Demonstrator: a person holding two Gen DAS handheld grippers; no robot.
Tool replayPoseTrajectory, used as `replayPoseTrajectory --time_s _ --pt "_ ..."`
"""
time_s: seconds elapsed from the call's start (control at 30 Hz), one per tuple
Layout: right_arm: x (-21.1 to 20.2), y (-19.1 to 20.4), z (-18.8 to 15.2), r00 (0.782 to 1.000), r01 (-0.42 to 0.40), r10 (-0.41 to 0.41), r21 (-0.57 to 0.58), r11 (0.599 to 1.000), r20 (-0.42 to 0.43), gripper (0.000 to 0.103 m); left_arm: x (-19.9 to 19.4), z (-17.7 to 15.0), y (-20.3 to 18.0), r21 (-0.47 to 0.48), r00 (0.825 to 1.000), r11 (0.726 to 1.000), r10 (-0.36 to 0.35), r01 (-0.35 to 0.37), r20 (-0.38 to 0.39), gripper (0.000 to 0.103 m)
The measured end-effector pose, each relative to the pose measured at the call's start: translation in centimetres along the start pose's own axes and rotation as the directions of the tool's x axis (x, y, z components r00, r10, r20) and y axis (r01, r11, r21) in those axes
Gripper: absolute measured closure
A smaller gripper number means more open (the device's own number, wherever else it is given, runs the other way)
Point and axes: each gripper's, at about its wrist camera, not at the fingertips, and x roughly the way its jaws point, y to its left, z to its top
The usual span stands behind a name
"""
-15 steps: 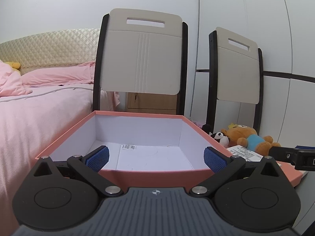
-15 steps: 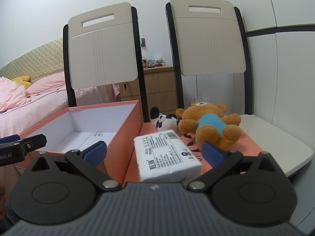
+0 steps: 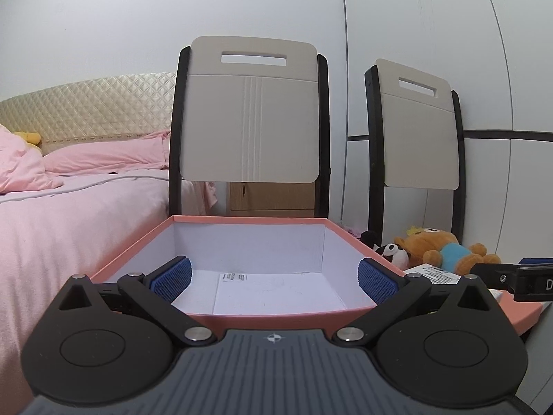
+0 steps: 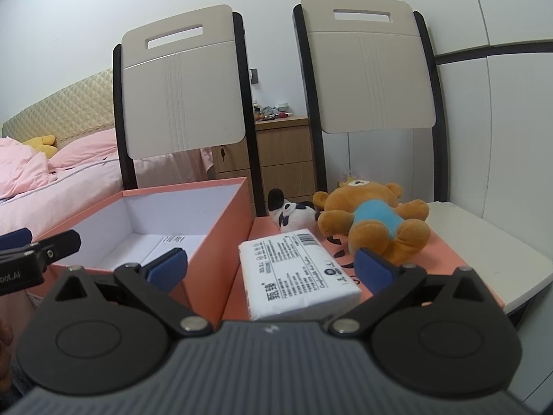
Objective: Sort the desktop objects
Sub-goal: 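Hold the left tool over the open pink box while the right tool approaches the white package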
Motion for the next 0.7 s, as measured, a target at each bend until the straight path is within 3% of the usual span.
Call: replayPoseTrajectory --time_s 0.17,0.43,0.7 --pt "-0.19 -0.15 -0.05 1.0 0.014 -0.014 0.011 1.0 0.02 0.0 -0.07 -0.09 -0.35 0.026 0.999 0.999 0.024 -0.024 0.027 0.0" --pt "-0.64 0.27 -0.16 0.994 0.037 -0.035 -0.017 0.999 0.108 0.0 -0.09 0.1 -0.06 0.0 1.0 1.0 0.021 -0.021 -0.002 0.0" --pt "-0.28 0.15 0.24 0.999 0.028 -0.028 -0.008 1.0 0.046 0.0 0.13 0.4 0.42 -0.038 0.999 0.999 0.034 -0.035 -0.028 0.0"
